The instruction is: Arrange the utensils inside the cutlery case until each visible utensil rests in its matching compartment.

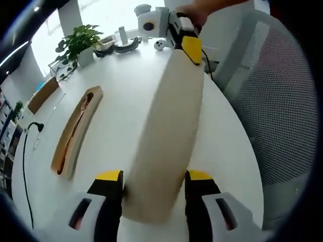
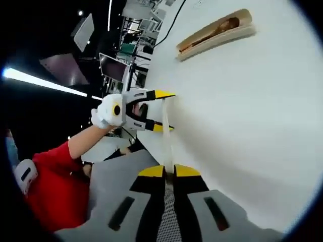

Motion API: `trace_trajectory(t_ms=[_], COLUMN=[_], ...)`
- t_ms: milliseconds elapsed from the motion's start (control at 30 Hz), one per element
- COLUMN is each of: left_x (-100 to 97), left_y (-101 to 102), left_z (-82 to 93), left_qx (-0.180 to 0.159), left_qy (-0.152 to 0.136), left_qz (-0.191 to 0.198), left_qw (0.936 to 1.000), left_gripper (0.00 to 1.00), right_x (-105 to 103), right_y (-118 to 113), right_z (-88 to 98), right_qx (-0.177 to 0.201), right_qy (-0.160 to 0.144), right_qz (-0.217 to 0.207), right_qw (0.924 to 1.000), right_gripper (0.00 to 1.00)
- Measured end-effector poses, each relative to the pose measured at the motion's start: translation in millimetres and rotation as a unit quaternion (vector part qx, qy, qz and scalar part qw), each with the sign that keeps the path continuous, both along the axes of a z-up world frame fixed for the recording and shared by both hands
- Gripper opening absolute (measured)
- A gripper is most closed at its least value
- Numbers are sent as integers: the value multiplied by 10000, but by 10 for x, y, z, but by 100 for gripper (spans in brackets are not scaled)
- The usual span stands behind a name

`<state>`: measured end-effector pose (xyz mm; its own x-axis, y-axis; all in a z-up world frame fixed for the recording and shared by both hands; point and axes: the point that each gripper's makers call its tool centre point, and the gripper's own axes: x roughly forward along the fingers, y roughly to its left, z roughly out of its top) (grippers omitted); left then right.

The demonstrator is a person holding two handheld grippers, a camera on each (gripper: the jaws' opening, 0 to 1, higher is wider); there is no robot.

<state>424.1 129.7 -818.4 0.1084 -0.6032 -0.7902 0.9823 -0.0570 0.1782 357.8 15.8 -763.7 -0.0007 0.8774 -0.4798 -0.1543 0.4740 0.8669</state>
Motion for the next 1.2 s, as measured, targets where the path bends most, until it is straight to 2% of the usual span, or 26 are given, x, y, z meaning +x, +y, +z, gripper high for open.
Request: trace_trajectory(t_ms=[67,233,367,433,533,567,667,800,900,967,1033,1167,1200], left_x=[-15,-22,-21,-21,-19,-41,-60,-26,32,72,80,138,161], left_y=[3,25,1,2,7,14,27,20,-2,-15,-22,-13,-8], left_z=[-1,-9,3,4,0,-11,22,164,299,369,439,588,633], left_qx=[60,85,-31,-4,53,115,188,75,15,58,114,125,138], left_qy=[10,124,91,111,185,323,518,736,913,874,977,887,872], left_qz=[-14,80,129,180,292,309,297,345,424,430,484,458,448], left_qw=[10000,9999,9999,9998,9994,9989,9980,9967,9949,9952,9940,9949,9951], left_gripper=[45,43,43,42,42,41,41,41,41,40,40,41,41], right_x=[60,233,373,388,452,457,481,550,639,682,698,731,733], right_y=[-18,-45,-36,-53,-63,-66,-69,-98,-124,-128,-99,-61,-51], right_z=[-36,-14,77,45,25,11,-12,79,156,208,316,508,536], right_qx=[-115,25,516,501,596,585,424,411,252,107,79,59,63], right_qy=[-114,-145,26,-40,21,30,-165,-222,-447,-588,-702,-1135,-1133], right_qz=[-104,-649,-1265,-1357,-1705,-1750,-1696,-1702,-1651,-1553,-1513,-1352,-1348], right_qw=[9998,9978,9906,9895,9836,9828,9845,9843,9849,9861,9860,9843,9844], right_gripper=[3,4,2,2,2,2,3,4,6,7,7,7,8])
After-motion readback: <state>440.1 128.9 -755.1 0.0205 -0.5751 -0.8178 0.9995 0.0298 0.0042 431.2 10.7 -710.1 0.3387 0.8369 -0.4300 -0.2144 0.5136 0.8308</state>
